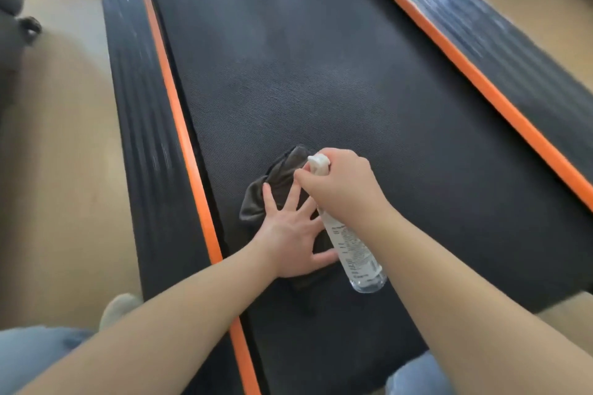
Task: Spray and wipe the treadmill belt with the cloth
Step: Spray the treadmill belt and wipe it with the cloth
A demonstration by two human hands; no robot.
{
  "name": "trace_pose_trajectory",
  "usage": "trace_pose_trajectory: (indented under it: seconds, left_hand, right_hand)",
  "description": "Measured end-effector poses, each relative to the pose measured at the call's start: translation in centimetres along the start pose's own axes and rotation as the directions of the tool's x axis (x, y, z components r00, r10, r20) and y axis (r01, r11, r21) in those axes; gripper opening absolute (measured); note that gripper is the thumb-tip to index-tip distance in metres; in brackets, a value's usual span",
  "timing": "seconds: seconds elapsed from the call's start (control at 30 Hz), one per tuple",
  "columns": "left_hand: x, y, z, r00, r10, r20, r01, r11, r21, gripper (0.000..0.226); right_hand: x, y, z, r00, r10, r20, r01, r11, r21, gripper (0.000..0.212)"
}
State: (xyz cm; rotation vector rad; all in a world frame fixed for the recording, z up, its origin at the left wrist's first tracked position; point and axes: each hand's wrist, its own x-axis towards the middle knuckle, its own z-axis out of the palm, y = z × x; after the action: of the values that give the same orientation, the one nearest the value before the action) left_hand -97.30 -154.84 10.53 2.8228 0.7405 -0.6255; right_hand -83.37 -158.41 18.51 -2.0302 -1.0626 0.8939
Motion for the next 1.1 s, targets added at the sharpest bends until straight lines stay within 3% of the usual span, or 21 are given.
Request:
trace_pose_trajectory:
  seconds: [0.23, 0.5, 0.63, 0.77, 1.1]
  left_hand:
    - [3.2, -4.6, -0.2, 0.989, 0.124, -0.076, -0.120, 0.991, 0.051, 0.090]
    - [7.5, -12.8, -3.2, 0.991, 0.105, -0.084, -0.104, 0.995, 0.010, 0.079]
    - [7.3, -15.5, -3.8, 0.981, 0.185, -0.056, -0.185, 0.983, 0.012, 0.079]
    - [7.2, -18.2, -3.8, 0.971, 0.236, -0.044, -0.235, 0.971, 0.037, 0.082]
    - [7.6, -19.4, -3.0, 0.935, 0.329, -0.136, -0.318, 0.943, 0.094, 0.076]
  right_hand:
    - [0.5, -2.1, 3.6, 0.997, 0.013, -0.079, -0.032, 0.966, -0.256, 0.028]
    - [0.9, -4.7, 6.5, 0.935, 0.208, -0.286, -0.295, 0.905, -0.307, 0.032]
    - [1.6, -6.4, 10.0, 0.900, 0.255, -0.354, -0.376, 0.865, -0.331, 0.019]
    - [2.5, -8.1, 12.9, 0.869, 0.305, -0.390, -0.448, 0.820, -0.356, 0.013]
    - [3.3, -9.7, 15.7, 0.884, 0.310, -0.349, -0.453, 0.750, -0.481, 0.008]
